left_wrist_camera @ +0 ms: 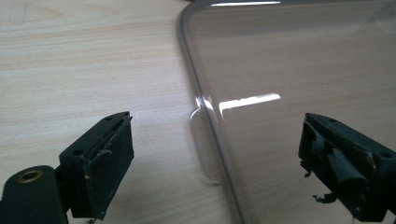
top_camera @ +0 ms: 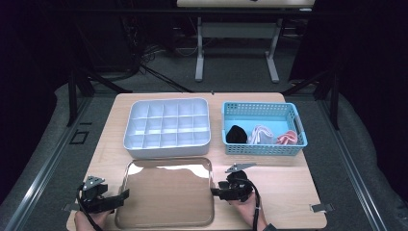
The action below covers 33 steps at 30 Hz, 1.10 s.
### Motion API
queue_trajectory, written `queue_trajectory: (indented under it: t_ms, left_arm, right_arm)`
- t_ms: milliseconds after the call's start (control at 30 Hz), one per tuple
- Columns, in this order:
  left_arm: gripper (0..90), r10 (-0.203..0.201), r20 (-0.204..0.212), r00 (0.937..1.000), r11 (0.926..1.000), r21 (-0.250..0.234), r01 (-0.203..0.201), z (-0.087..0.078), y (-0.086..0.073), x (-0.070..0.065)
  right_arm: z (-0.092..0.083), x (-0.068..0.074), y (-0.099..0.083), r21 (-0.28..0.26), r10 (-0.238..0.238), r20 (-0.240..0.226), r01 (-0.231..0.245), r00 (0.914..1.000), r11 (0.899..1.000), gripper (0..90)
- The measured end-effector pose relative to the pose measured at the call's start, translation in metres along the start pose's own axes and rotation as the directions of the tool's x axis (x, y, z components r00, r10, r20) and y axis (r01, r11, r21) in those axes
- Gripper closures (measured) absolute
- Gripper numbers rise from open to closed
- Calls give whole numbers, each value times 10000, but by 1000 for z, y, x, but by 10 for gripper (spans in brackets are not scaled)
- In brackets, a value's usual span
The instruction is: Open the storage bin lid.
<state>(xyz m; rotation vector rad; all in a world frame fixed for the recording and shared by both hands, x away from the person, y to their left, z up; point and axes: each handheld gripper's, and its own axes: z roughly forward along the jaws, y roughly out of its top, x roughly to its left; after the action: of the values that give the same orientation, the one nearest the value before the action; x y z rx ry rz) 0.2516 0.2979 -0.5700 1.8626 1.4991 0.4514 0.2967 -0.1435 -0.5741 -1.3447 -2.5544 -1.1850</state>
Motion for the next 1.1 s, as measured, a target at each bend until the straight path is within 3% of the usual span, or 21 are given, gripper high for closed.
queue_trajectory:
  t_ms: [100,233,333,400,433,500,567,767,833,900,1100]
  left_arm:
    - [108,94,69,9999,9999,54,-94,0,-1,-3]
    - [189,152,32,9999,9998,97,-153,1,-3,-5]
    - [319,155,-101,9998,9997,173,-153,1,-5,-6]
    - [417,241,-213,9995,9997,82,-239,0,-7,-9]
    - [462,241,-213,9995,9997,82,-239,0,-7,-9]
    - [536,350,-249,9991,9994,14,-350,-2,-9,-12]
    - [608,434,-358,9984,9991,9,-434,-2,-10,-15]
    - [808,377,-770,9963,9993,-11,-379,-5,-12,-12]
    - [833,395,-736,9965,9992,-20,-398,-7,-11,-10]
    - [878,530,-1046,9931,9985,-71,-540,-7,-9,-10]
    - [887,380,-1099,9932,9992,-112,-394,-6,-7,-3]
  right_arm:
    - [3,4,1,36,39,-19,-39,10000,10000,595]
    - [5,9,1,44,175,169,-176,9997,9998,629]
    - [5,8,-1,-82,395,132,-394,9991,9992,643]
    - [3,9,-2,-235,437,211,-432,9988,9988,732]
    - [3,9,-2,-235,437,211,-432,9988,9988,732]
    - [2,12,-5,-90,296,509,-292,9983,9995,768]
    - [4,11,-8,-86,366,298,-364,9989,9993,838]
    - [4,13,-9,-38,229,353,-227,9991,9997,896]
    - [6,14,-9,-22,83,257,-82,9996,10000,897]
    - [8,18,-9,-52,37,294,-35,9996,10000,898]
    - [12,22,-8,-63,-56,99,57,9999,10000,899]
